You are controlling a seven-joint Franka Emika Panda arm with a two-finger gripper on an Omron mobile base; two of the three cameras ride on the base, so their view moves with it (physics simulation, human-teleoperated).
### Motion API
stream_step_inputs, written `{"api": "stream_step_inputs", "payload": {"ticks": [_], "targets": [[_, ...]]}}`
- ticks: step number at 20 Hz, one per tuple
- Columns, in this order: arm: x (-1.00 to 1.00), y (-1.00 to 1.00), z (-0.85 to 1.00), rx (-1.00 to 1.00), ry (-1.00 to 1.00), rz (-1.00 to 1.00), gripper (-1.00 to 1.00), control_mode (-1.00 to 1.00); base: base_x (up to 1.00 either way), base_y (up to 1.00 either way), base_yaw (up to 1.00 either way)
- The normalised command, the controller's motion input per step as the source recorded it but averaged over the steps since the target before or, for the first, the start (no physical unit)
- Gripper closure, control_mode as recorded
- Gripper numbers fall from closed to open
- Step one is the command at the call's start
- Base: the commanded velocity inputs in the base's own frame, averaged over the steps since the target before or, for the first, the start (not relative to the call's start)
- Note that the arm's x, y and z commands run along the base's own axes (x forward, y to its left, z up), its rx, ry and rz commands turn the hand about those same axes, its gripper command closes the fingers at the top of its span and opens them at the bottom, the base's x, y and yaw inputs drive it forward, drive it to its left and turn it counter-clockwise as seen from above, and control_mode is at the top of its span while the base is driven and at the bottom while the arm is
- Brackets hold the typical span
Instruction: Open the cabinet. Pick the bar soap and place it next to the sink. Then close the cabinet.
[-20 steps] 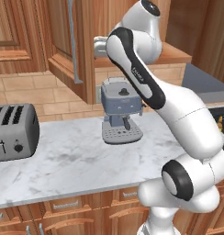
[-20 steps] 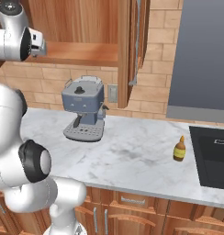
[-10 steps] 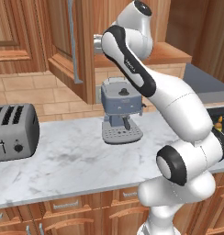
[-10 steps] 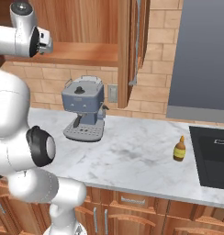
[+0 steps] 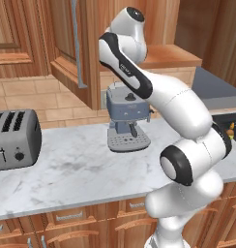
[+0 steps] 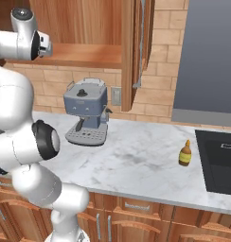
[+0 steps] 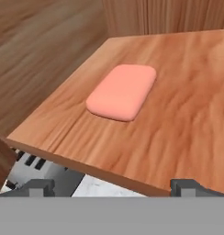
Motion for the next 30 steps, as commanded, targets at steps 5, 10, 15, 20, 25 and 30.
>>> {"api": "stream_step_inputs", "payload": {"ticks": [5,10,15,20,25,30], "targets": [[0.39,0.14,-0.03,0.0,0.0,-0.01,-1.0,-1.0,0.0,0.0,0.0],[0.34,0.24,0.0,0.0,0.0,-0.04,-1.0,-1.0,0.0,0.0,0.0],[0.32,0.2,0.0,0.0,0.0,-0.05,-1.0,-1.0,0.0,0.0,0.0],[0.33,0.01,0.0,0.0,0.0,-0.06,-1.0,-1.0,0.0,0.0,0.0],[0.4,0.0,0.0,0.0,0.0,-0.06,-1.0,-1.0,0.0,0.0,0.0],[0.18,0.0,0.0,0.0,0.0,-0.05,1.0,-1.0,0.0,0.0,0.0]]}}
